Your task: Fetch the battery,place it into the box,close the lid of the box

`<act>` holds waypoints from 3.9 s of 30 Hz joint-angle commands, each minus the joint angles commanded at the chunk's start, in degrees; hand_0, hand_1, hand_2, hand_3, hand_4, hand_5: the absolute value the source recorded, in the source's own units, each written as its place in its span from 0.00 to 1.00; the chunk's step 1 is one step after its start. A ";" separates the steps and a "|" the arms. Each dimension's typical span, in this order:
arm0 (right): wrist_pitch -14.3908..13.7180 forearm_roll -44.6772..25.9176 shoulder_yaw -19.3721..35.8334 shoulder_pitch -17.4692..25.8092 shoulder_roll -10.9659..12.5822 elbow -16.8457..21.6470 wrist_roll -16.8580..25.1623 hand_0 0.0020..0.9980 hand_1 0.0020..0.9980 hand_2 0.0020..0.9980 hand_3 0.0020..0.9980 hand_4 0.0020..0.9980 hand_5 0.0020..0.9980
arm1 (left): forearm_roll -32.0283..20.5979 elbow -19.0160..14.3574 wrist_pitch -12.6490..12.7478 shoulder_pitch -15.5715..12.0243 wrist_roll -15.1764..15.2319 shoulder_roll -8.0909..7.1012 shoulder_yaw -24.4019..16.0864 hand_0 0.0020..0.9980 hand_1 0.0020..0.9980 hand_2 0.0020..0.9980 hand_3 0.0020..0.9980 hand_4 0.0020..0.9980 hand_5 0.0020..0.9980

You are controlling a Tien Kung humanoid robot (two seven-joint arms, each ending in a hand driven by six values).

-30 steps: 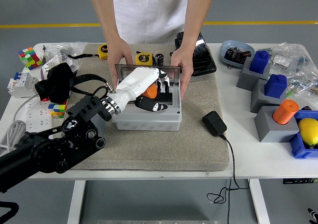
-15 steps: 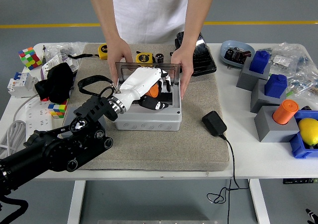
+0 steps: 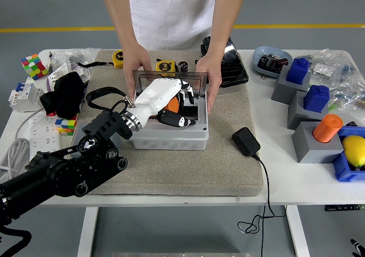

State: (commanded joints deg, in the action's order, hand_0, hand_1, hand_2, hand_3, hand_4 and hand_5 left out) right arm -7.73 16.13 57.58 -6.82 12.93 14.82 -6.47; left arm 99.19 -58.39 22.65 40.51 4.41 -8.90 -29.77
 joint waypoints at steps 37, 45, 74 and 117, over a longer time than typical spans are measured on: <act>-0.26 0.19 0.39 0.05 -0.20 0.41 0.58 0.64 0.66 0.65 0.53 0.94 0.43 | -1.96 -11.12 -1.50 -5.20 3.59 -3.99 -16.43 0.76 0.83 0.81 0.83 1.00 1.00; 0.11 0.08 0.43 0.22 -0.22 0.21 0.50 0.64 0.66 0.65 0.53 0.94 0.43 | -1.54 -9.23 -5.30 -6.26 -1.02 -4.29 -15.38 0.77 0.84 0.82 0.84 1.00 1.00; 0.24 0.62 0.88 0.75 0.24 0.29 0.64 0.64 0.66 0.65 0.53 0.95 0.43 | -6.96 -23.81 -5.35 -18.13 -0.95 -13.22 -13.33 0.70 0.78 0.75 0.77 1.00 1.00; 0.95 1.02 2.05 0.53 0.38 0.03 0.39 0.64 0.66 0.65 0.53 0.94 0.43 | -15.84 -29.98 -5.80 -28.70 2.51 -13.06 -37.34 0.66 0.76 0.73 0.76 1.00 1.00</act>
State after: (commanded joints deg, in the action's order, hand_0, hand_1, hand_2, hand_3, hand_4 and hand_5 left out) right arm -6.78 17.15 59.64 -6.29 13.31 14.85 -6.08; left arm 83.35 -88.37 16.84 11.81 6.92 -21.96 -67.11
